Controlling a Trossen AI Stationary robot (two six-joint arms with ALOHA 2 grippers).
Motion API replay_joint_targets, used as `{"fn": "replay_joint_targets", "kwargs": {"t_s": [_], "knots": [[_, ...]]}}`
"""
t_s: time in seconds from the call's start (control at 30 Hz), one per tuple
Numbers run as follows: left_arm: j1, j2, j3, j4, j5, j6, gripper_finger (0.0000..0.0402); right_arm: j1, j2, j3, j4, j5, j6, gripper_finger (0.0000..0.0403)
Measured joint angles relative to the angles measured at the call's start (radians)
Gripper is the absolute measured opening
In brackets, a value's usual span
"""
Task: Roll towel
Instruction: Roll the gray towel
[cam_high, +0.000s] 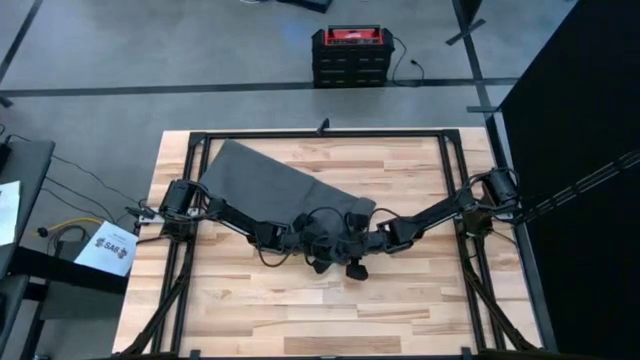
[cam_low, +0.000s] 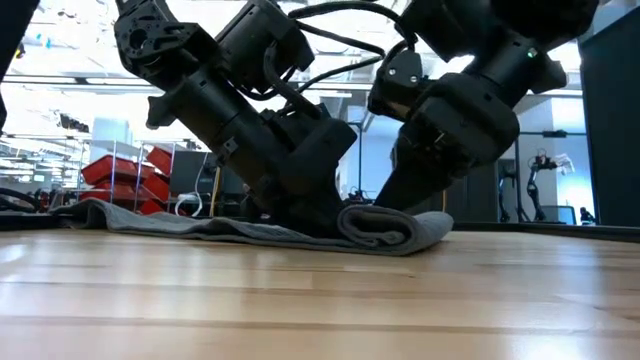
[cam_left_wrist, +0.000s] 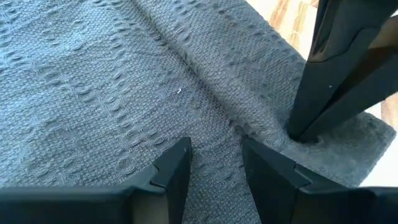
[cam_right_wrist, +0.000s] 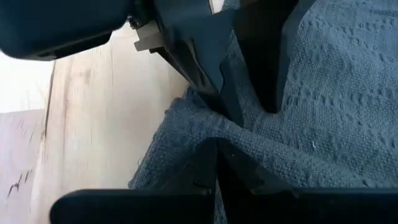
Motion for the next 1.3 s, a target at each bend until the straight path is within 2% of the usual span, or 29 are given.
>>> {"fn": "replay_joint_targets", "kwargs": {"t_s": [0.17,0.37,0.5,0.67,0.8,1.3], "knots": [[0.0,0.0,-0.001,0.003,-0.002,0.005,0.0133,0.0,0.044,0.002,0.092,-0.083,-0.026,0.0],[0.0,0.0,-0.001,0.001,-0.002,0.002,0.0133,-0.022,0.132,0.017,0.161,-0.096,-0.037,0.0],[0.0,0.0,-0.001,0.0,-0.002,0.002,0.0134,-0.021,0.087,0.011,0.124,-0.088,-0.078,0.0],[0.0,0.001,-0.001,0.003,-0.002,0.015,0.0134,-0.018,-0.033,0.011,0.002,-0.022,-0.079,0.0],[0.0,0.001,-0.001,0.003,-0.003,0.029,0.0133,-0.014,-0.048,0.011,0.005,-0.022,-0.096,0.0],[-0.001,-0.132,-0.004,-0.063,-0.011,0.08,0.0134,-0.039,0.019,0.012,0.147,-0.133,-0.442,0.0]]}}
